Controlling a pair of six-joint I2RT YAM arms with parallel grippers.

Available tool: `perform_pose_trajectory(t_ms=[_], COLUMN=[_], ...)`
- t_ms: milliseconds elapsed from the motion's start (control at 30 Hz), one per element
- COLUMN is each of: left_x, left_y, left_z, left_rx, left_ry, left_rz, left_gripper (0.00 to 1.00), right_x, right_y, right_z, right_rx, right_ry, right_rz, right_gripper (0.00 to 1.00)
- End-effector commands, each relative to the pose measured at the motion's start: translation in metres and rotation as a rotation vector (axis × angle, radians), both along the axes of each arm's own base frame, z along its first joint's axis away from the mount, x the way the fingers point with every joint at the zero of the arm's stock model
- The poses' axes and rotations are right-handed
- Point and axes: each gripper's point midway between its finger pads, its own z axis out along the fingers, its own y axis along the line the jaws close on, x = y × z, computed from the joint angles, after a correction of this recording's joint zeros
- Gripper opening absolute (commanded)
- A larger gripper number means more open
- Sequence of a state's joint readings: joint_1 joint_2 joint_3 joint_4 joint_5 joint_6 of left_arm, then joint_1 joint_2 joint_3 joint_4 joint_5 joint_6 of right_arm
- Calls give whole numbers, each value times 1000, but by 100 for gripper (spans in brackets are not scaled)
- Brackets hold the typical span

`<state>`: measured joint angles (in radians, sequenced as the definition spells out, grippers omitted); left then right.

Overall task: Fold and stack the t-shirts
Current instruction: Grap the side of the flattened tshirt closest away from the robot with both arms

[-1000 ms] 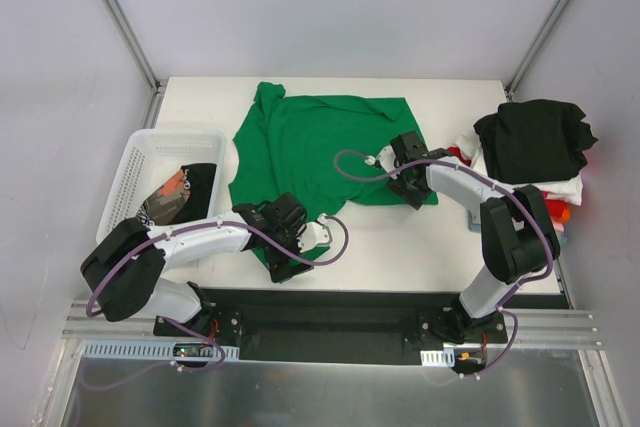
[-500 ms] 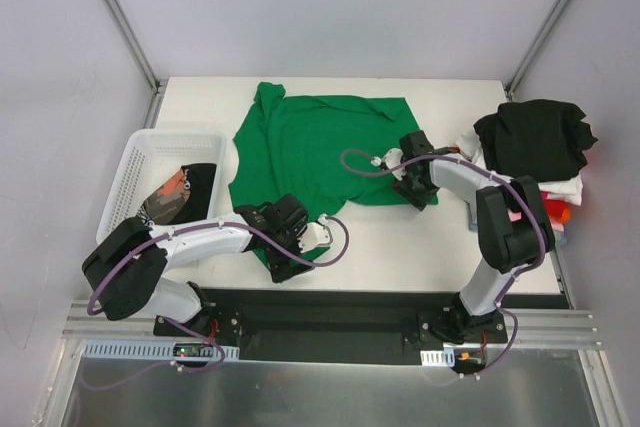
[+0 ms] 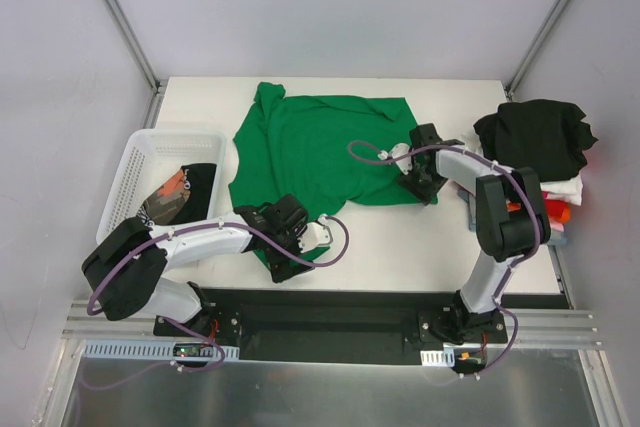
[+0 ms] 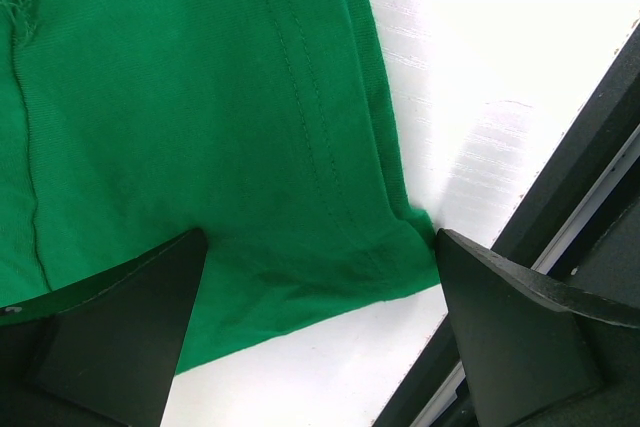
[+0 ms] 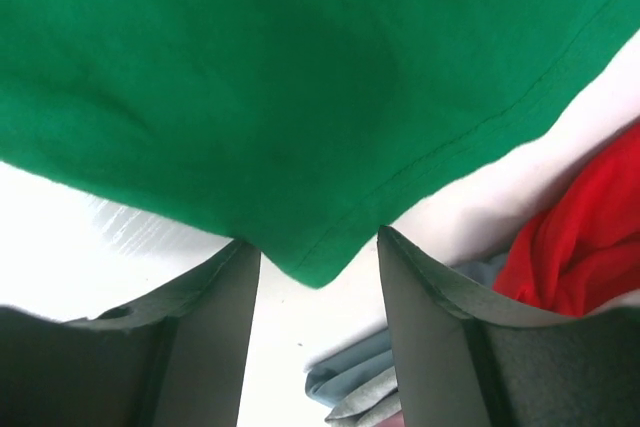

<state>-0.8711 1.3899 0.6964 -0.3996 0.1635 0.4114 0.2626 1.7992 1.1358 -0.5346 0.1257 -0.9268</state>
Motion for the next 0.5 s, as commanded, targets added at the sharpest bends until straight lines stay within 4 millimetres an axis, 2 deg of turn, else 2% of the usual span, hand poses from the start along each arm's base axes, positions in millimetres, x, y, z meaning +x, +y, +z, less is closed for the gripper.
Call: perform_pose_trajectory(t_ms=[0, 267, 300, 367, 400, 433, 467], left_x=[-4, -4, -4, -4, -4, -4, -4], left_y=[7, 8, 7, 7, 6, 6, 7], left_z=[-4, -6, -6, -6, -6, -6, -7], left_rx=[25, 30, 28, 26, 25, 24, 30], left_ry=[2, 6, 2, 5, 6, 7, 4], left_rz=[-3, -3, -4, -2, -4, -4, -2], left_gripper=[99, 99, 99, 96, 92, 89, 82], right_x=[-1, -5, -5, -5, -4, -5, -6], right_y=[19, 23, 23, 21, 18, 17, 17], right_z=[-13, -9, -8, -6, -5, -4, -4], right_rx=[130, 186, 186, 174, 162, 156, 151], right_ry=[79, 131, 133, 140, 134, 137, 136], right_rz=[38, 55, 55, 52, 48, 48, 52], right_gripper=[53, 47, 39, 29, 18, 12, 8])
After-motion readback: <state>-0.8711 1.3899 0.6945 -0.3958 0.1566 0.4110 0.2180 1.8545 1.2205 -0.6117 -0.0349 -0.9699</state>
